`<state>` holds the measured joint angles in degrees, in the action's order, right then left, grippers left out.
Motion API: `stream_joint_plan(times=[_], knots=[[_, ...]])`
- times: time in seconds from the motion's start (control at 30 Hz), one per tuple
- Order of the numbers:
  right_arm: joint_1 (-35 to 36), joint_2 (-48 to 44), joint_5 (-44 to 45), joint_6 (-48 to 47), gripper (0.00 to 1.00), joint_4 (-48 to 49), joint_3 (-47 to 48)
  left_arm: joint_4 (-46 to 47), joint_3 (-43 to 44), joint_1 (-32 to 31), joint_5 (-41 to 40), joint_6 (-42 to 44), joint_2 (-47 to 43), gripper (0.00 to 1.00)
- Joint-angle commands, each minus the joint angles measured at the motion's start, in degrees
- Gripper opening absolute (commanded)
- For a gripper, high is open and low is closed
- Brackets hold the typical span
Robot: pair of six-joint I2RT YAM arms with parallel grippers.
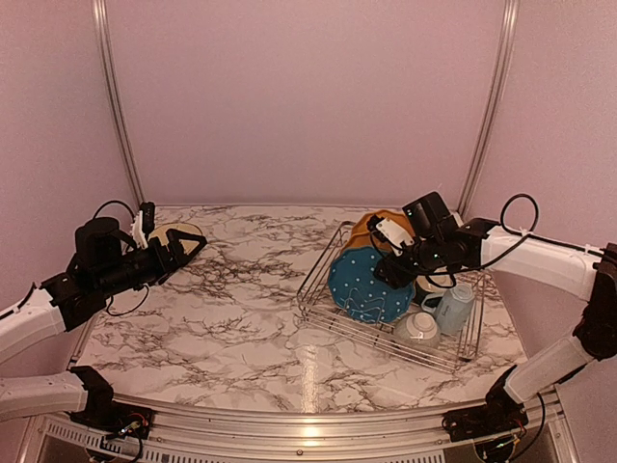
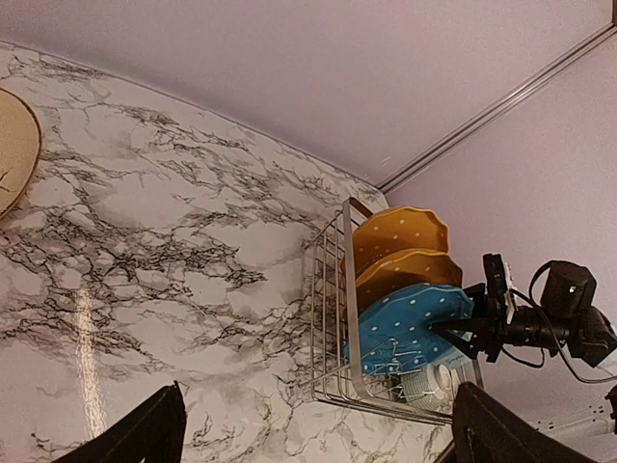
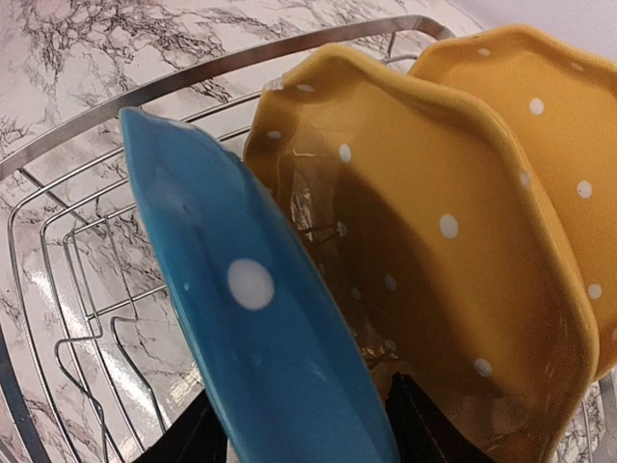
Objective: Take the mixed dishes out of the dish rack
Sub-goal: Grab the plate from the dish rack.
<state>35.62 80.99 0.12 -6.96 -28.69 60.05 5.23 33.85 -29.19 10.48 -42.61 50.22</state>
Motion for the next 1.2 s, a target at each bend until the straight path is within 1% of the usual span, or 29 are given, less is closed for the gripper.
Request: stream_joint_plan(times=[0.0,0.07,0.17,0.3,0.37,0.47,0.6,0.7,0.83,0.93,0.97,1.07,1.17], knots=[[-0.6,0.1,-6.2,-3.6,0.52,1.5,0.8,-0.3,-1.2,-0.4,-0.5,2.2,-2.7,0.99],[-1.5,0.0,-9.1,-4.6,0.47,0.4,1.8,2.6,-2.5,-0.4,3.2,3.2,-2.9,0.99],[-2.9,0.1,-14.8,-5.6,0.46,0.3,2.3,1.2,-1.5,-0.4,4.7,4.5,-2.9,0.99],[-3.4,0.9,-15.8,-6.5,0.42,-0.4,3.2,2.8,-2.0,-0.4,5.5,4.5,-5.3,0.99],[-3.4,1.5,-15.7,-6.7,0.37,-1.8,5.0,1.8,-1.4,-0.5,4.9,4.6,-6.0,0.99],[-3.0,1.3,-15.9,-6.8,0.31,-2.9,6.7,2.7,-1.8,-0.4,4.9,3.8,-6.9,0.99],[-2.0,1.7,-13.0,-7.8,0.23,-3.3,7.0,3.7,-2.3,-0.4,5.2,3.7,-7.3,0.99],[-1.4,3.1,-11.0,-7.7,0.13,-4.0,7.1,3.0,-2.1,-0.4,4.6,3.7,-7.6,0.99],[0.3,3.9,-8.5,-7.7,0.08,-4.2,7.7,2.0,-1.2,-0.4,3.7,4.9,-7.9,0.99],[1.6,3.6,-4.5,-7.8,0.01,-4.5,8.2,1.5,-0.8,-0.4,2.9,5.3,-7.1,0.99],[2.0,3.4,-2.9,-7.9,0.00,-4.8,8.6,1.8,-0.8,-0.4,2.8,5.3,-6.7,0.99],[3.1,2.2,1.3,-7.9,0.00,-5.8,9.3,2.7,-1.1,-0.4,2.5,4.8,-5.9,0.99],[3.7,-0.1,3.6,-8.2,0.00,-5.7,9.4,4.4,-1.6,-0.4,2.5,4.6,-5.2,0.99]])
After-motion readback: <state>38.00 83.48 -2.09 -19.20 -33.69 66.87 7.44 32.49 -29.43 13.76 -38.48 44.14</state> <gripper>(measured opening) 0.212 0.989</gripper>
